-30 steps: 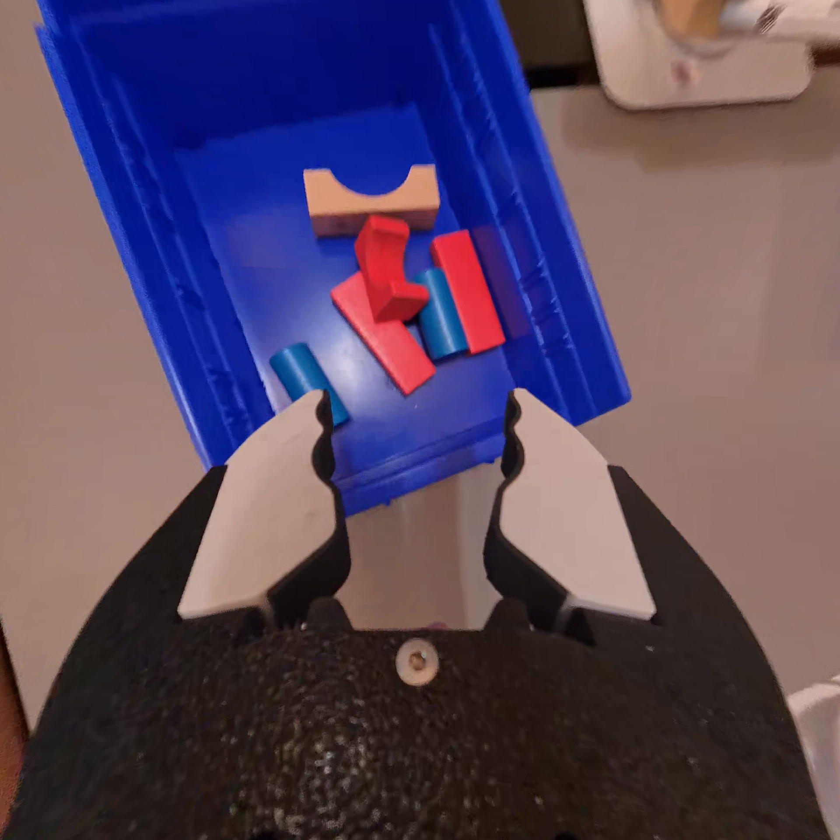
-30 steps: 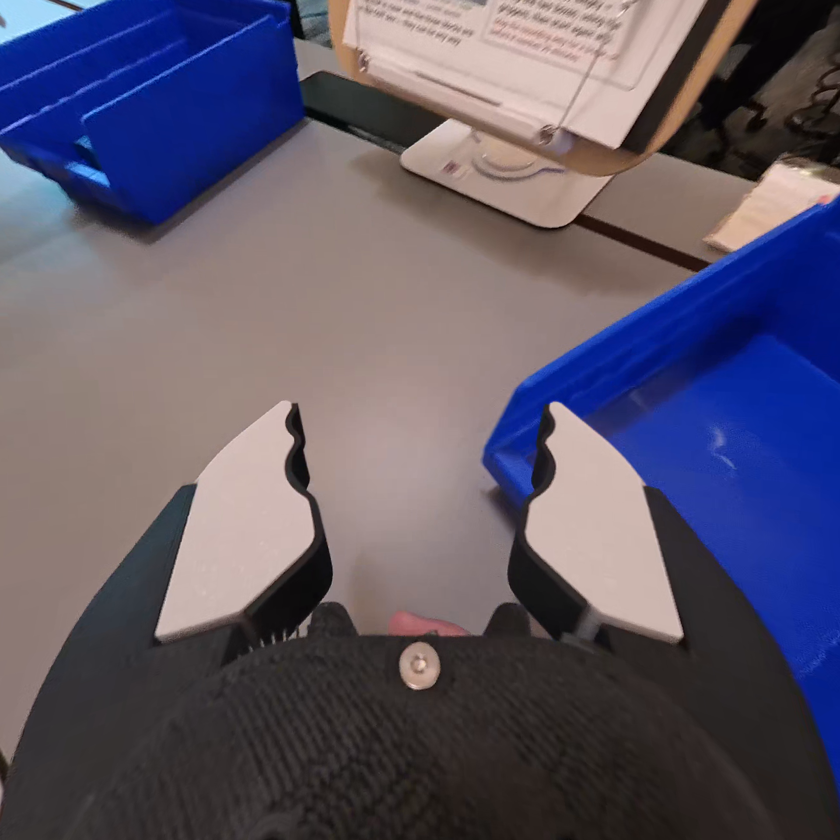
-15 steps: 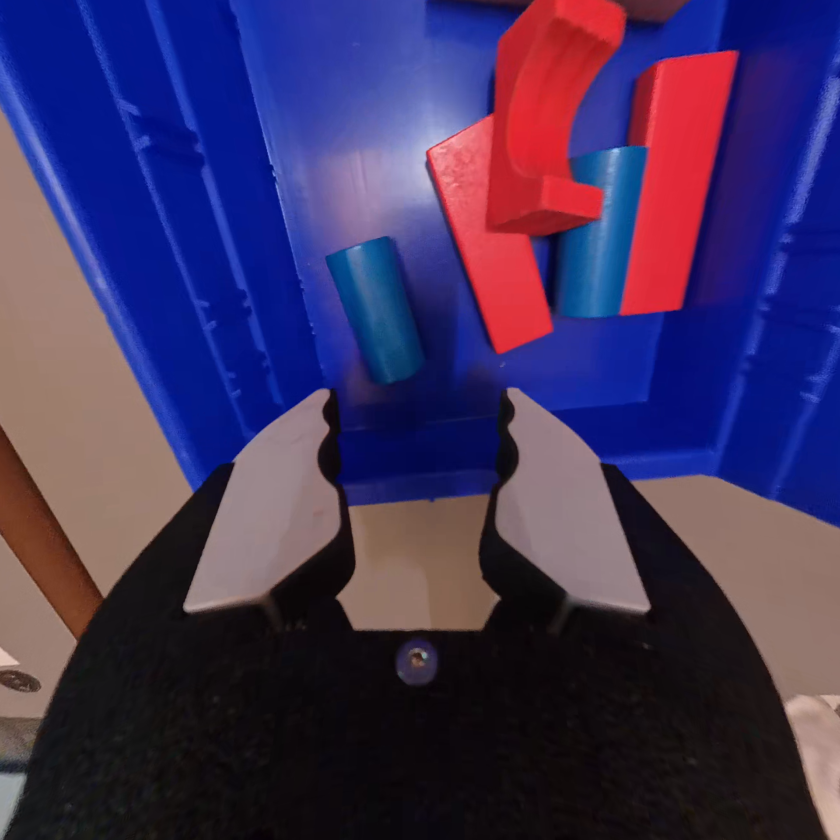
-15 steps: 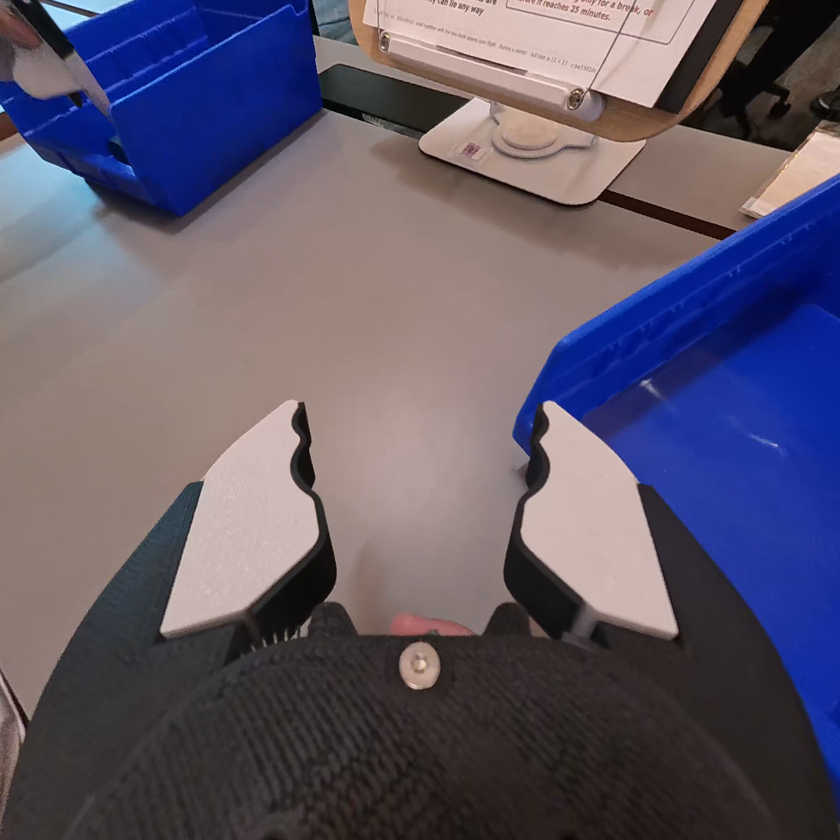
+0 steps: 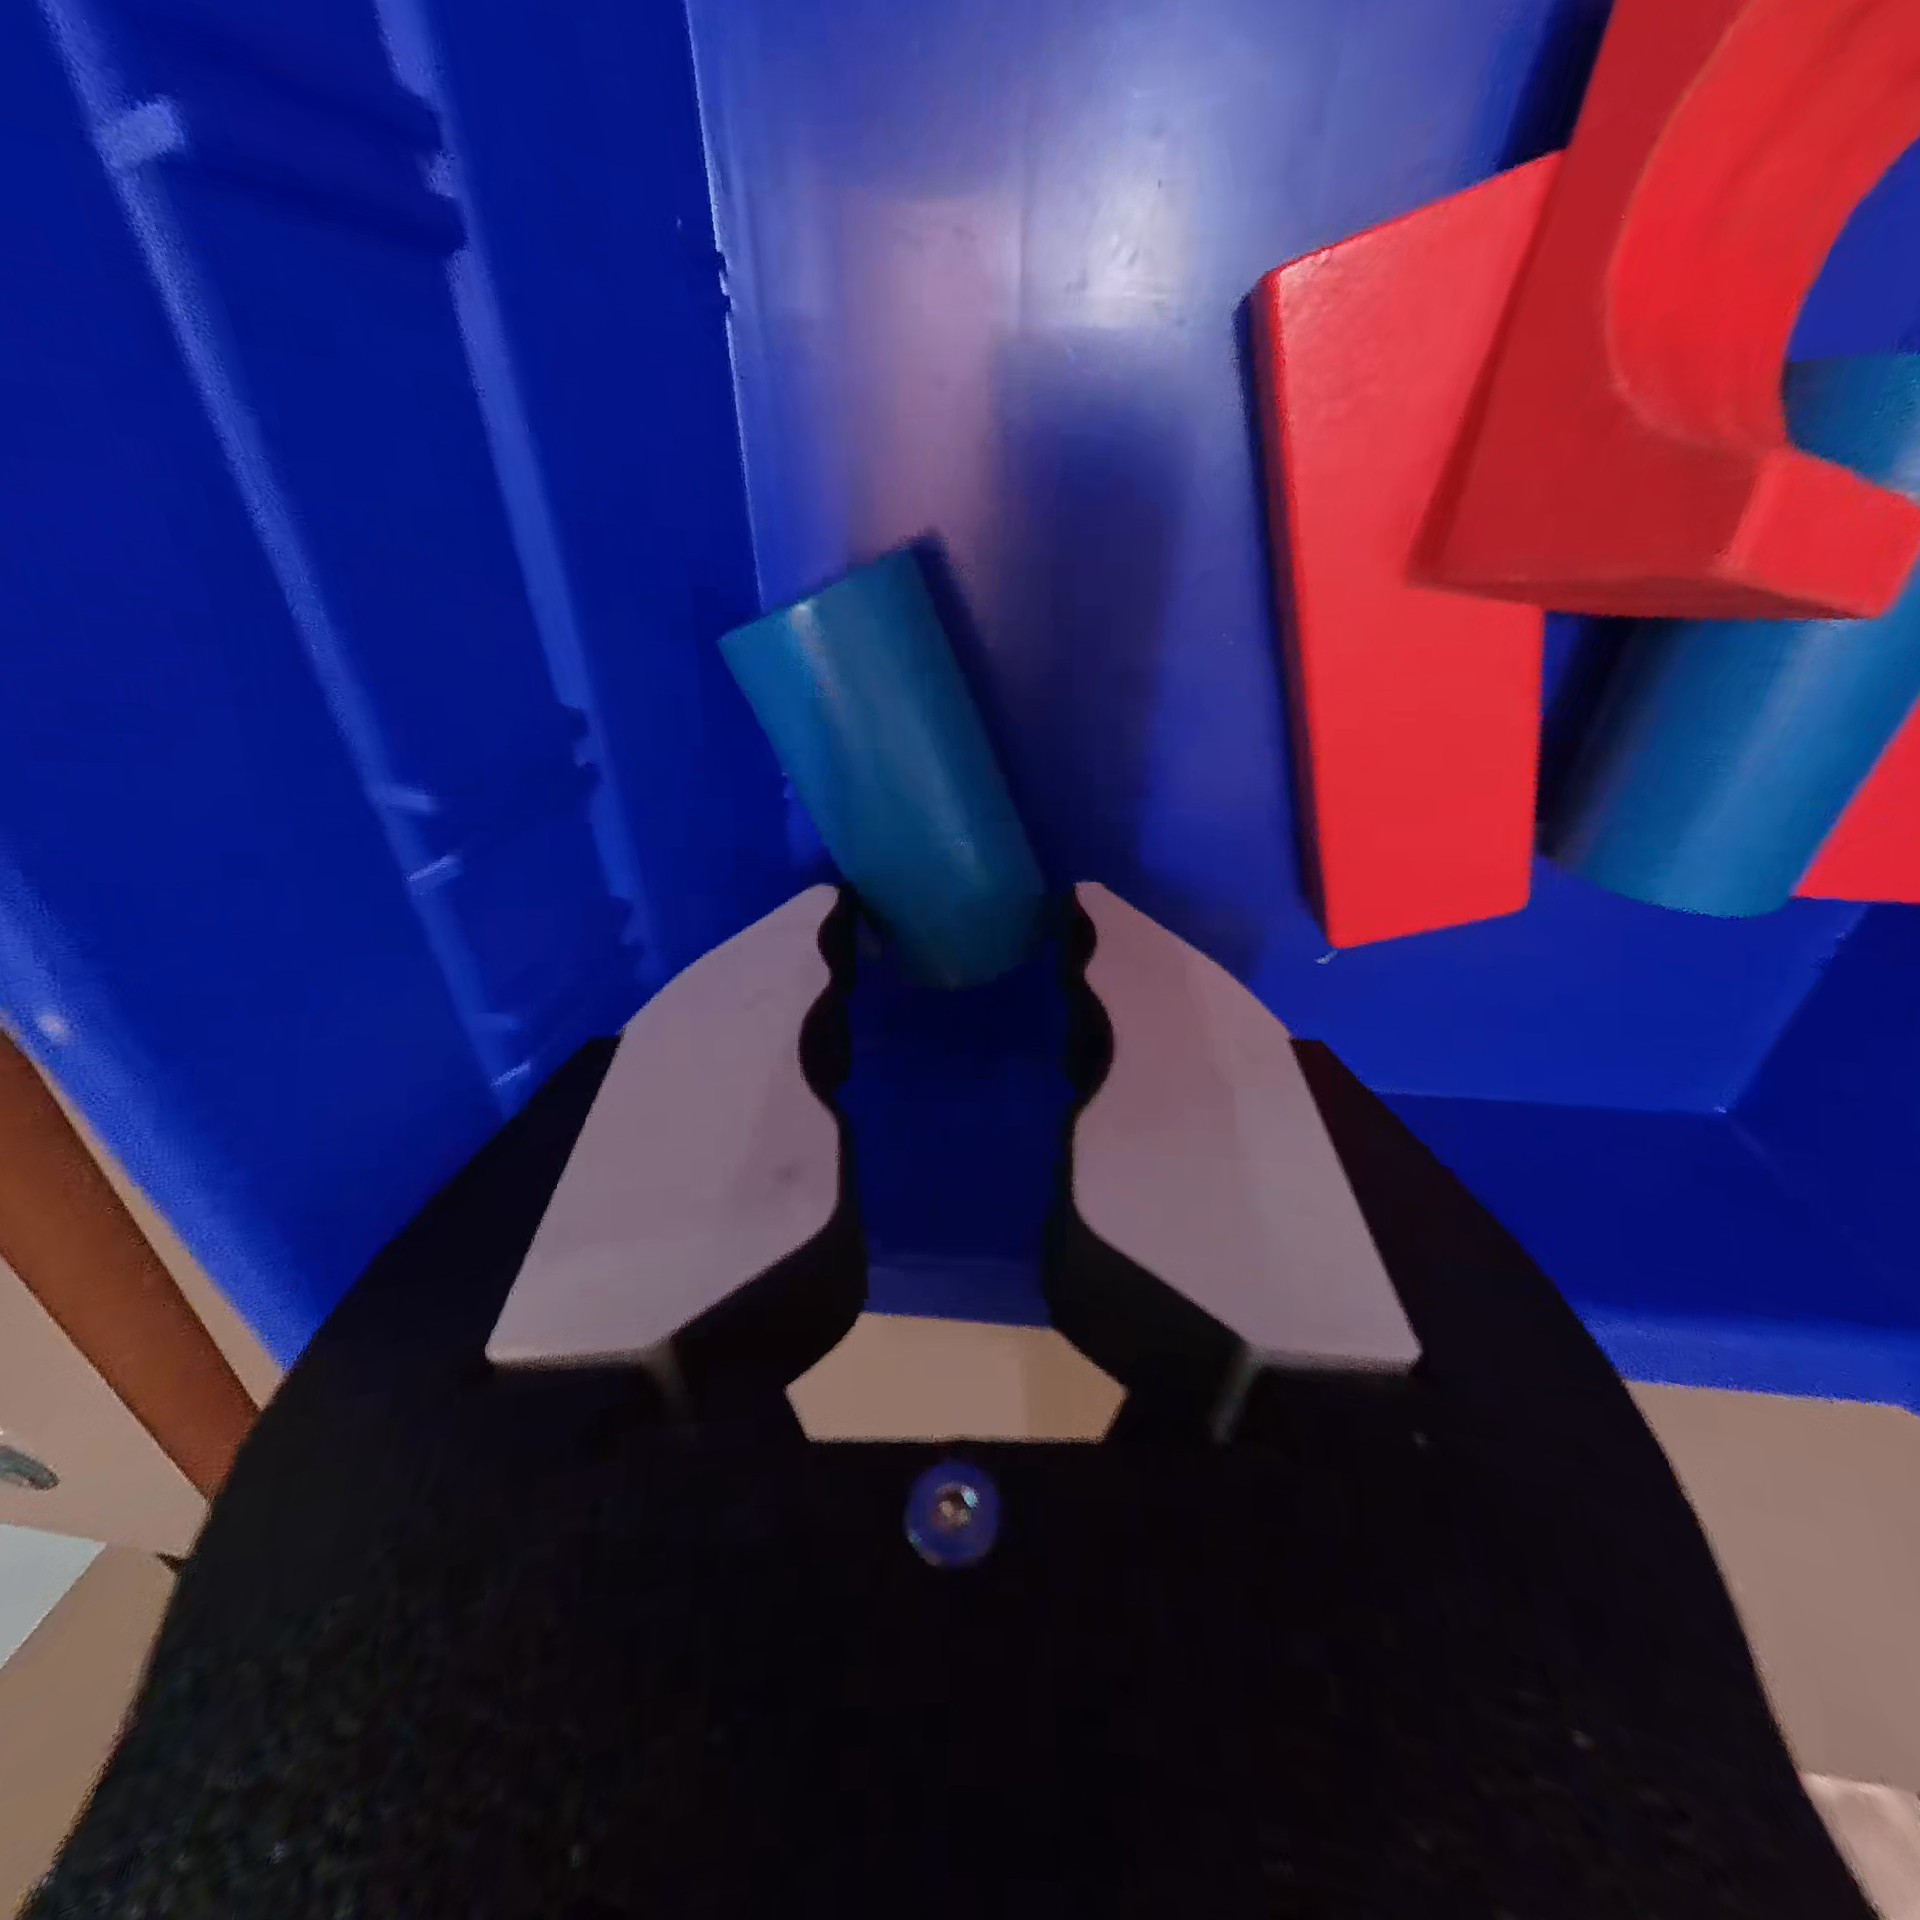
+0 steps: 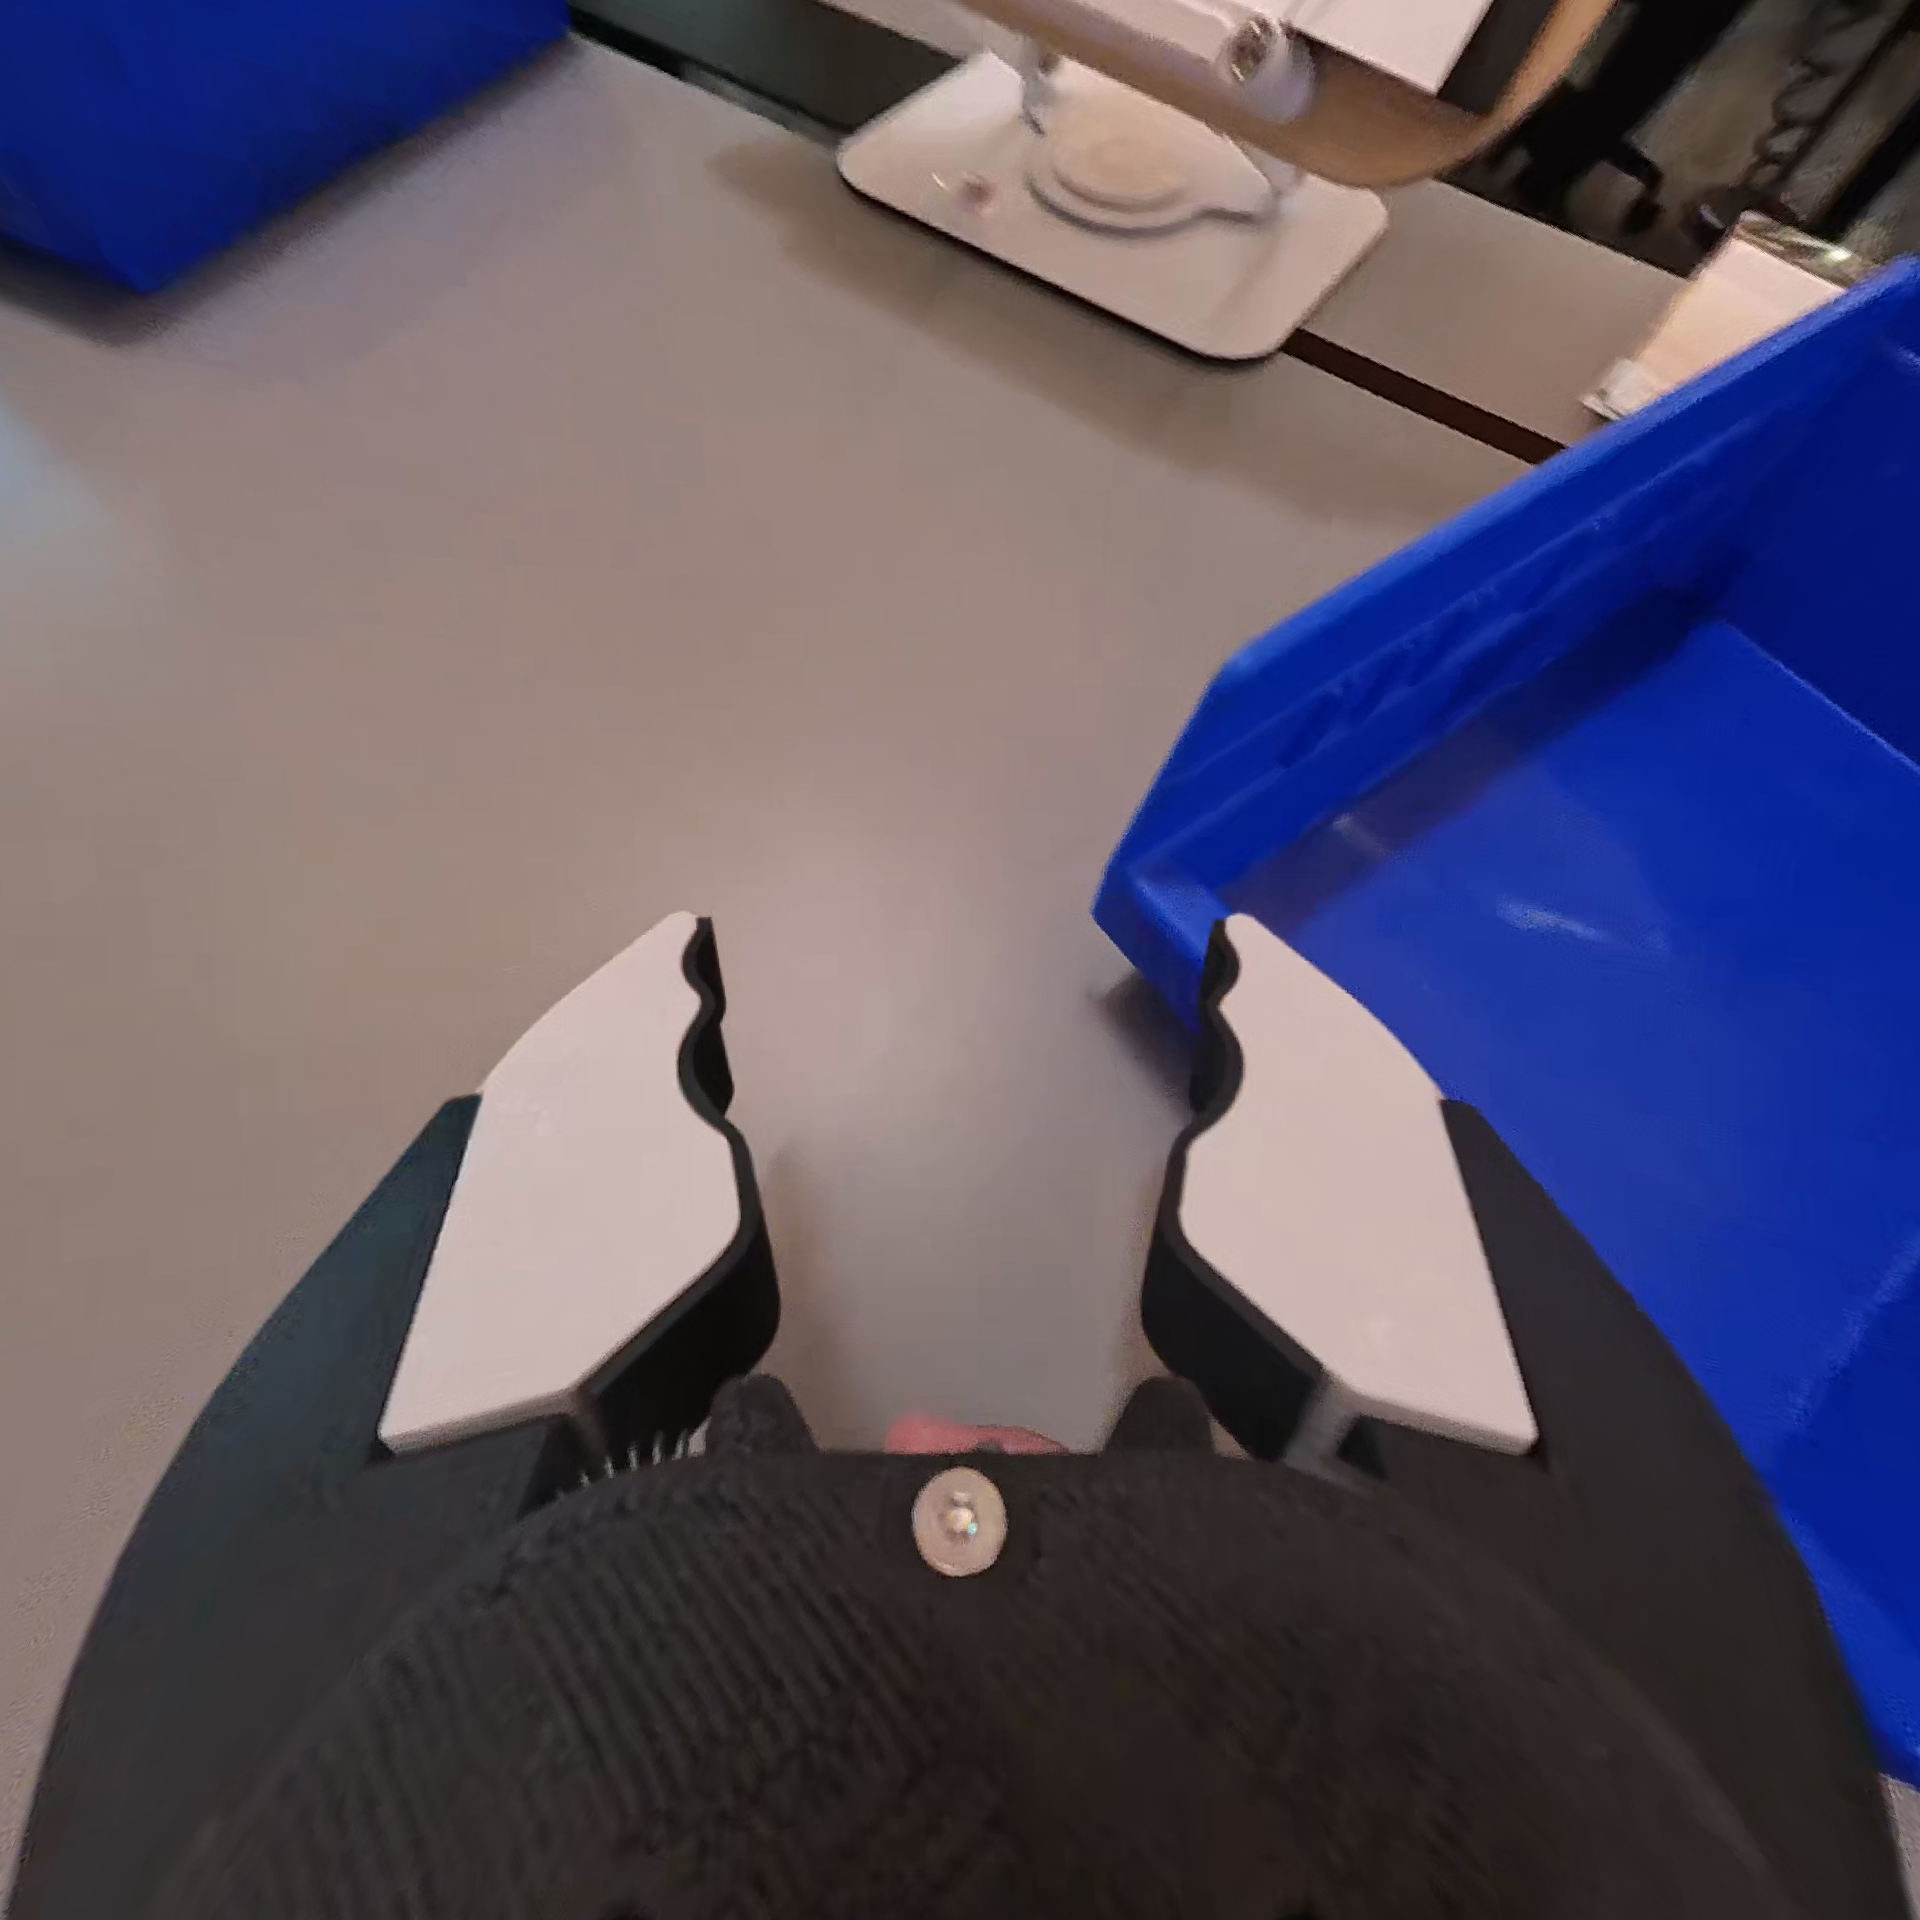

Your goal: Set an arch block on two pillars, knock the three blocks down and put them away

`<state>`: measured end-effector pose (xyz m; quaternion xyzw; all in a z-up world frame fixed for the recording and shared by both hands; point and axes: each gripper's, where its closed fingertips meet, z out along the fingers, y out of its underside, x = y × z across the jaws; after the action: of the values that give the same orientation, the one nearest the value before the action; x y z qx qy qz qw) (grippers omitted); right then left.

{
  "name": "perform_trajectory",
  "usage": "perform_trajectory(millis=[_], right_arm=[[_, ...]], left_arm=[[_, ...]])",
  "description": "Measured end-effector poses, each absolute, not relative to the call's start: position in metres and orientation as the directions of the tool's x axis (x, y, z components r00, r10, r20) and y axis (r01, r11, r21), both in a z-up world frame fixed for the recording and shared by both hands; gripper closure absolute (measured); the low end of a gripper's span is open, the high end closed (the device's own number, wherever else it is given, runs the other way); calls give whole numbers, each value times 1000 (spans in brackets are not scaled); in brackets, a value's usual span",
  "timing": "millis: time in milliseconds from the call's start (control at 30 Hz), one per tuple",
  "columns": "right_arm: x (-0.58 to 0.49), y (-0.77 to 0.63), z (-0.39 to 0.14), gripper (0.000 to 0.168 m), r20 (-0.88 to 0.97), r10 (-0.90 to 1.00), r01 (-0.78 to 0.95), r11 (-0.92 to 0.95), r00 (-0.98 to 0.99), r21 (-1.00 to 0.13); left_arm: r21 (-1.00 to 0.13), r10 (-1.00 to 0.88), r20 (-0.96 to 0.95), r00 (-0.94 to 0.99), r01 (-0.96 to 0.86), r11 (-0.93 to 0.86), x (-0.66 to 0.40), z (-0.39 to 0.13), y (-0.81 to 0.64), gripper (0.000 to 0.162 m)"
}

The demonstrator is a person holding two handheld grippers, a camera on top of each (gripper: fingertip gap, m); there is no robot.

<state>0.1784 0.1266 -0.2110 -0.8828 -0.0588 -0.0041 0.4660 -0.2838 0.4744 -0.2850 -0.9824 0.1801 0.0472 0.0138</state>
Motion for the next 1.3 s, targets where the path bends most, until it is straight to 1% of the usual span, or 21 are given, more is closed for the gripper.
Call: perform_trajectory(millis=[33,100,233,300,400,500,567,600,733,767,833,900,967,1067,1133,1200,1300], right_arm=[[185,125,-214,82,85,77,114,-570,993,-814],[201,122,-216,85,122,16,108,-579,992,-808],[235,108,-210,89,130,-101,48,-576,986,-816],[264,98,-207,94,156,-195,18,-569,968,-822],[310,84,-215,107,165,-315,-53,-581,935,-812],[343,73,-229,120,174,-362,-93,-612,916,-785],[359,69,-234,120,200,-373,-88,-628,906,-773],[369,65,-237,124,226,-389,-88,-644,893,-760],[400,52,-237,128,227,-463,-138,-629,857,-765],[404,49,-235,126,218,-482,-153,-618,848,-771],[401,48,-226,107,167,-504,-181,-570,848,-801],[373,58,-213,97,107,-416,-147,-535,903,-832],[334,71,-202,77,86,-270,-74,-532,959,-843],[277,89,-176,69,110,-88,55,-481,990,-875],[240,100,-160,63,117,28,117,-431,993,-895],[206,111,-147,62,99,127,141,-392,987,-909],[159,130,-134,61,50,275,149,-351,960,-924]], left_arm=[[-23,-353,-102,930,-357,-934,-284,-286,476,125],[-38,-360,-106,927,-365,-930,-284,-287,478,125],[-39,-369,-104,924,-375,-926,-284,-287,479,125],[-36,-372,-103,922,-378,-925,-285,-287,479,125],[-35,-375,-99,922,-380,-924,-285,-287,479,125],[-36,-376,-88,922,-380,-924,-284,-287,479,125],[-36,-378,-84,922,-382,-924,-284,-287,479,125],[-35,-379,-83,922,-383,-923,-284,-287,479,125],[-27,-376,-86,922,-380,-925,-284,-288,479,125],[-24,-377,-86,922,-380,-925,-284,-288,479,125],[-24,-384,-87,919,-388,-921,-285,-288,479,125],[-37,-399,-85,913,-403,-914,-287,-288,482,126],[-60,-420,-70,905,-424,-904,-287,-288,484,126],[-123,-470,-37,882,-470,-874,-284,-280,489,126],[-202,-495,-28,869,-490,-848,-280,-265,493,127],[-312,-536,15,844,-505,-804,-269,-241,495,127],[-521,-659,95,746,-526,-672,-236,-194,484,127]])
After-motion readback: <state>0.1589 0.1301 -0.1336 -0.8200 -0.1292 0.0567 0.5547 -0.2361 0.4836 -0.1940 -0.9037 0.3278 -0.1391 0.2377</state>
